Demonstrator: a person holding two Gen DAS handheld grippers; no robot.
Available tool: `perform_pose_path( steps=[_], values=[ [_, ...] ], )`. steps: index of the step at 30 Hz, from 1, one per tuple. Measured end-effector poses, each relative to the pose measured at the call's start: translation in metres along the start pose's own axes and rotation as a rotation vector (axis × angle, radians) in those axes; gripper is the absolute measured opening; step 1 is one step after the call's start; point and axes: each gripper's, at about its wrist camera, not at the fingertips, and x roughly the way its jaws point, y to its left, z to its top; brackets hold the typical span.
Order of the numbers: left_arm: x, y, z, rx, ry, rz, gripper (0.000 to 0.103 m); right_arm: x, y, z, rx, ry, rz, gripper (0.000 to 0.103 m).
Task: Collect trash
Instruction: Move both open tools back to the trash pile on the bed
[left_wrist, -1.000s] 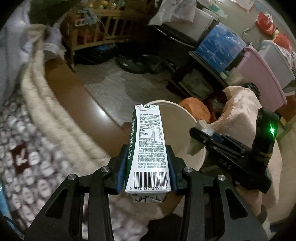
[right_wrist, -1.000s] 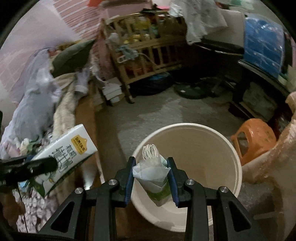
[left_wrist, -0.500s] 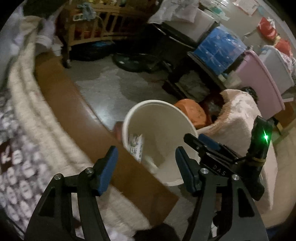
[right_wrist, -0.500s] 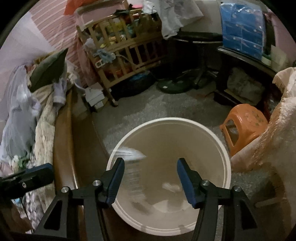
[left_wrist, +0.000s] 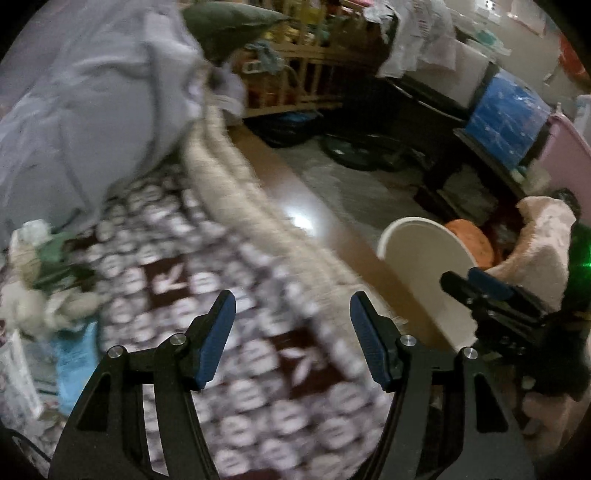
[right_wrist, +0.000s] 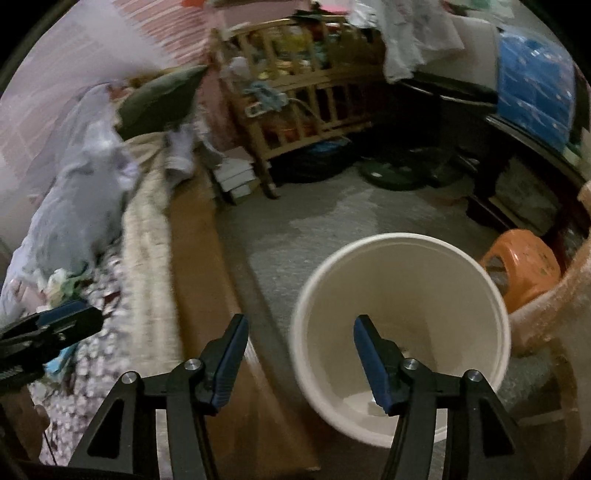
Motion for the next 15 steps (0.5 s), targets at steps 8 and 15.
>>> perform_pose_path(
  steps=[8,15],
  values=[
    [-0.032,0.059,-0.02,-0.074,-0.022,0.1,0.063,0.0,0.081,-0.002,-0.112,0.012,0.099,0.062],
    [-0.064,0.102,-0.034,-0.149,-0.037,0.177,0.063,0.009,0.148,-0.013,-0.199,0.054,0.184,0.064]
  ],
)
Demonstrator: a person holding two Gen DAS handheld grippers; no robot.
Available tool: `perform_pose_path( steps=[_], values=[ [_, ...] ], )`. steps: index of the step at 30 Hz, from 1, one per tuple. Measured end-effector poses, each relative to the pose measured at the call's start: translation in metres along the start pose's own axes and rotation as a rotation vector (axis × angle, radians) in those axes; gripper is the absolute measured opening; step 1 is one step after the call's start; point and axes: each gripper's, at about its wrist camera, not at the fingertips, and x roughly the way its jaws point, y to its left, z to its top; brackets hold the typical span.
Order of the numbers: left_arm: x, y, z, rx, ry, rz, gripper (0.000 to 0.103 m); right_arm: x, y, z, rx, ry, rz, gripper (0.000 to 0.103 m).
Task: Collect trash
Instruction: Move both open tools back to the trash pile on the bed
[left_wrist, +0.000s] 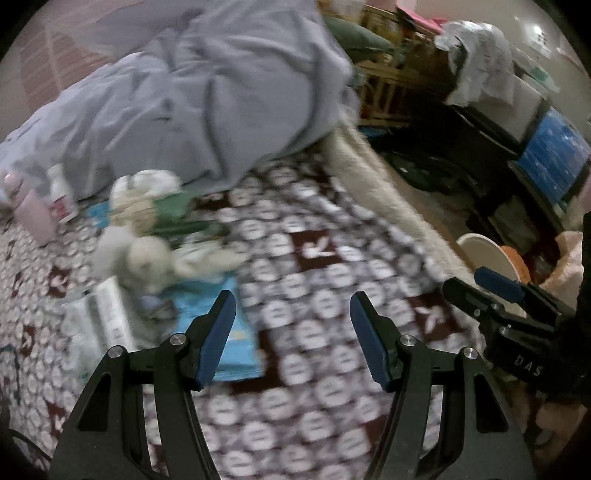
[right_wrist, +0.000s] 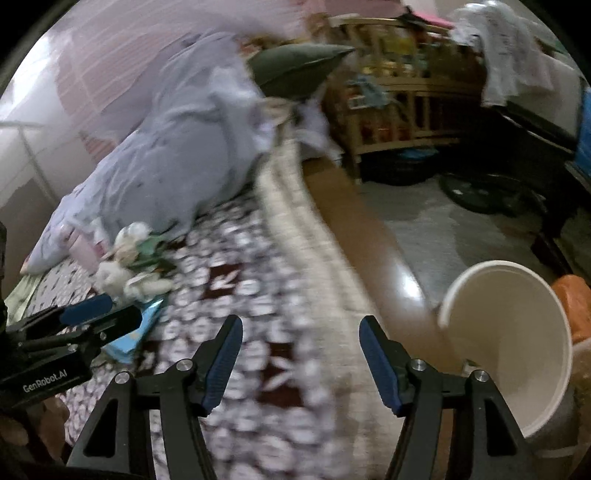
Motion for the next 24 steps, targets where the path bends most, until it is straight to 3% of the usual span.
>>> perform_pose_path(
  steps=[16,24],
  values=[
    [-0.038,0.15,-0.043,-0.201,0.011,0.167,0.063,0.045,0.11,0.001,-0.134,0.11,0.141,0.067],
    [-0.046,0.223,-0.065,-0.399,0.046,0.133,0.063,0.085,0.157,-0.002,-0.147,0.212,0.202,0.072]
  ],
)
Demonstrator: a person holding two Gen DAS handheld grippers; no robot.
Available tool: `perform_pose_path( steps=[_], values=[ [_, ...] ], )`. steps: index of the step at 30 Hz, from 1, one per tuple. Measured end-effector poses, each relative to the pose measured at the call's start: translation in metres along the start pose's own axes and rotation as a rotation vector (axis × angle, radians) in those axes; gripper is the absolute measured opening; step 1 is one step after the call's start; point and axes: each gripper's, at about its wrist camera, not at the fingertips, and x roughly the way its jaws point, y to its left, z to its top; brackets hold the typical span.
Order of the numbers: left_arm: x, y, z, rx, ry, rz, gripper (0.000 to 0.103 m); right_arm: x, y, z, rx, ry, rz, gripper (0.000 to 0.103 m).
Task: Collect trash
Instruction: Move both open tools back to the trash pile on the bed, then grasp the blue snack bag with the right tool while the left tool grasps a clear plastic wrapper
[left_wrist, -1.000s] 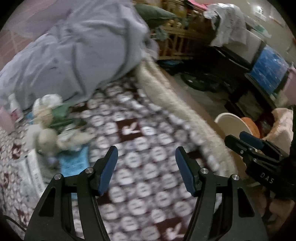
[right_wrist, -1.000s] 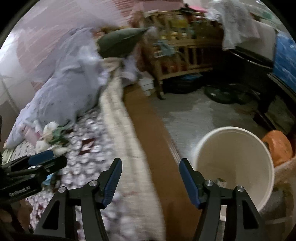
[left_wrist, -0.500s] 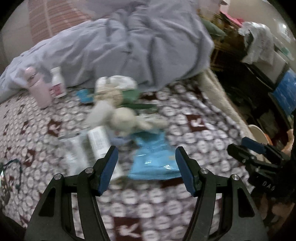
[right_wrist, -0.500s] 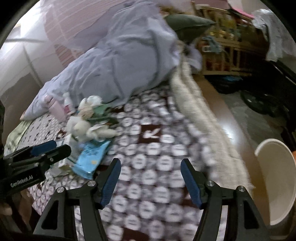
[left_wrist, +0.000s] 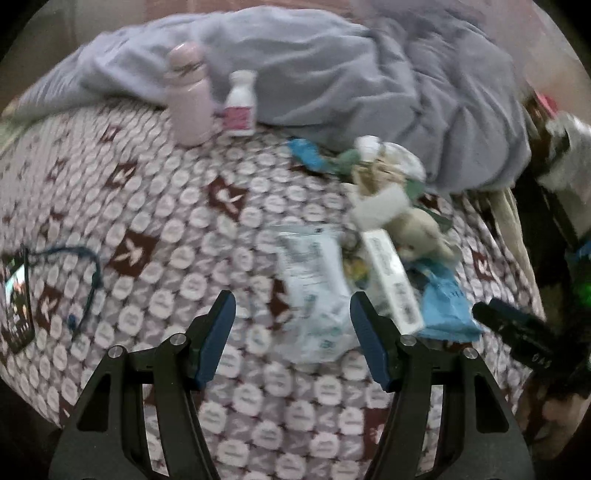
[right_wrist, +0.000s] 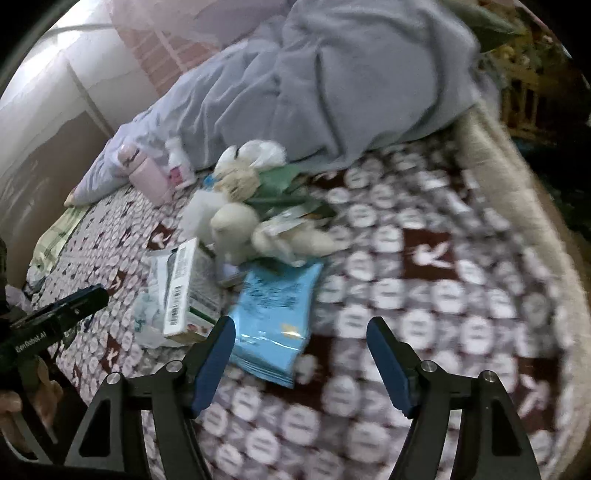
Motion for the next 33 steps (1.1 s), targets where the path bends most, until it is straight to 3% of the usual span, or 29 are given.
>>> perform_pose_path(
  steps=[3,6,12,17,19,20,21,22,23,25,33],
  values=[
    [0.005,0.018,0.005,-0.067,0.012,-0.023,0.063,0.015,0.008,0.005,0.004,0.03,-0.009,0.073],
    [0.009,0.021,0.004,-0.074,0.028,-0.055,0.063,0.03,0.013,0.008,0.002,0.066,-0.008,0.073],
    [0.021,0.002,-0.014,0.032,0.067,-0.123,0.063,0.051,0.013,0.007,0.006,0.114,-0.036,0.073],
    [0.041,-0.011,-0.022,0.119,0.082,-0.087,0.063,0.056,0.012,0.006,-0.018,0.104,-0.038,0.073],
    [0.047,-0.013,-0.024,0.124,0.094,-0.105,0.063,0.056,0.012,0.004,-0.036,0.097,-0.046,0.067],
    [0.05,-0.015,-0.024,0.132,0.097,-0.116,0.063,0.054,0.012,0.002,-0.047,0.093,-0.052,0.055],
    [0.051,-0.016,-0.025,0.14,0.095,-0.12,0.057,0.052,0.01,0.001,-0.05,0.09,-0.043,0.052],
    [0.052,-0.016,-0.026,0.143,0.092,-0.126,0.037,0.05,0.01,-0.001,-0.05,0.086,-0.031,0.051],
    [0.053,-0.016,-0.027,0.145,0.105,-0.137,0.026,0.048,0.007,-0.003,-0.055,0.084,-0.022,0.049],
    [0.053,-0.014,-0.027,0.129,0.124,-0.172,0.017,0.04,0.003,-0.007,-0.058,0.08,-0.008,0.047],
    [0.013,-0.017,-0.022,0.138,0.055,-0.192,0.013,-0.007,-0.021,-0.022,-0.029,0.019,0.009,0.046]
  ],
)
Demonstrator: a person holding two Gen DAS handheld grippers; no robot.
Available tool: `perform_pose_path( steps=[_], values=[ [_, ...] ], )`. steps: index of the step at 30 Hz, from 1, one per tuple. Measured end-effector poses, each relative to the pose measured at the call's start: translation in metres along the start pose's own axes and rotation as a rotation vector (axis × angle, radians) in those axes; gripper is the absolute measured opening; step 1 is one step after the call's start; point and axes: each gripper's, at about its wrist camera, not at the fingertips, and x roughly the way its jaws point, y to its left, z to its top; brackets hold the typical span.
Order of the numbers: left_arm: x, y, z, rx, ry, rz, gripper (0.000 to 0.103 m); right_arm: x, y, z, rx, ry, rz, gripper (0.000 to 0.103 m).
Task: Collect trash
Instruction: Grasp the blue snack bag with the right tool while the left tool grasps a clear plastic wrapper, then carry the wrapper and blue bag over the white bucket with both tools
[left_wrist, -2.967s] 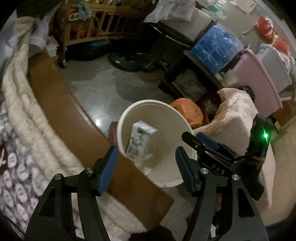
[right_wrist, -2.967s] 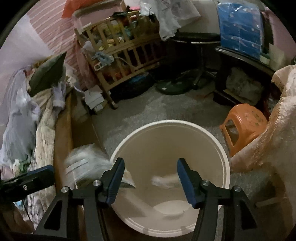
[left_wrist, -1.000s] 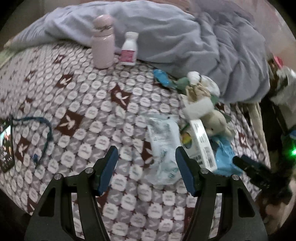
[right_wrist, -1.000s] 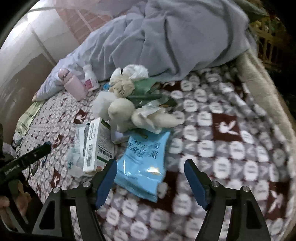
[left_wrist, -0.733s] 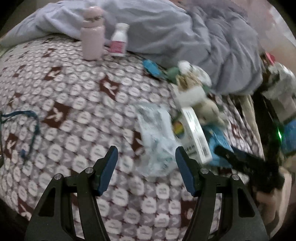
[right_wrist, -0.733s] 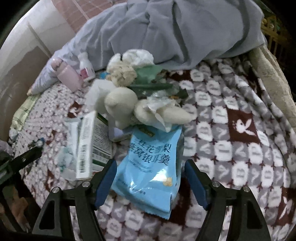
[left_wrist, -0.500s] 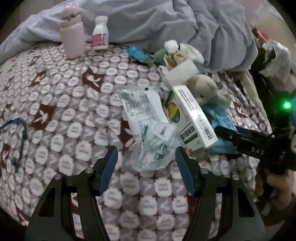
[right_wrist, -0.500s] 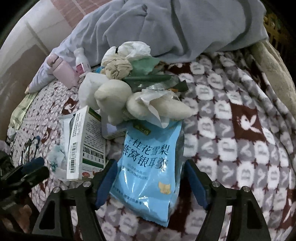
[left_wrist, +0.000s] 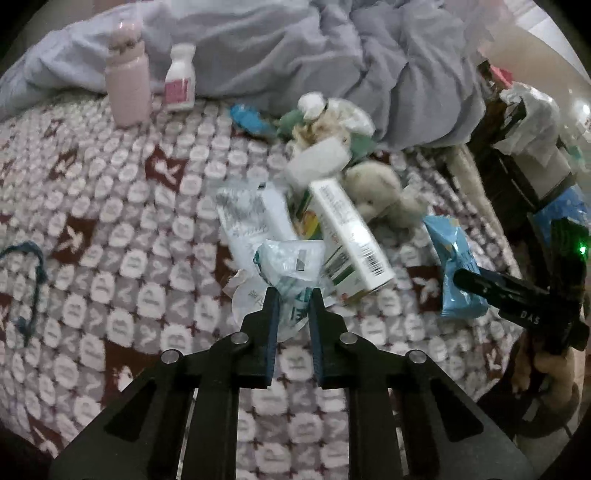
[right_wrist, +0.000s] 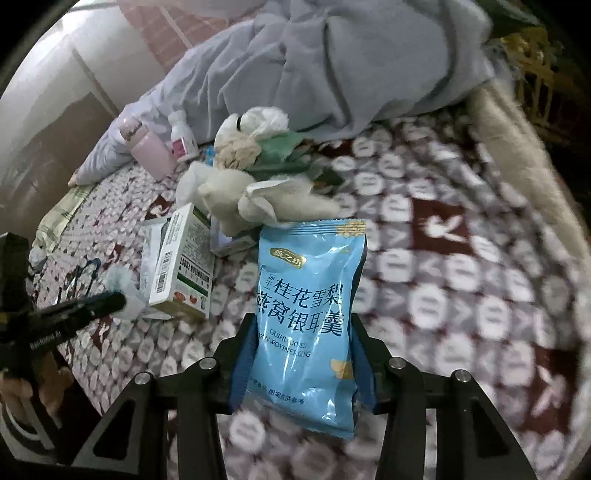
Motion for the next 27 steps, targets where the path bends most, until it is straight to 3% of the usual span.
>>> perform_pose_path(
  steps=[10,27],
  values=[
    [-0.018,-0.063,0.017,0.092,-0.057,-0.073,0.013,-0.051,-0.027,-0.004,0.051,-0.106,-0.044,0.046],
    [0.024,-0.181,0.033,0.252,-0.028,-0.109,0.013,-0.101,-0.083,-0.02,0.136,-0.185,-0.125,0.046]
  ],
)
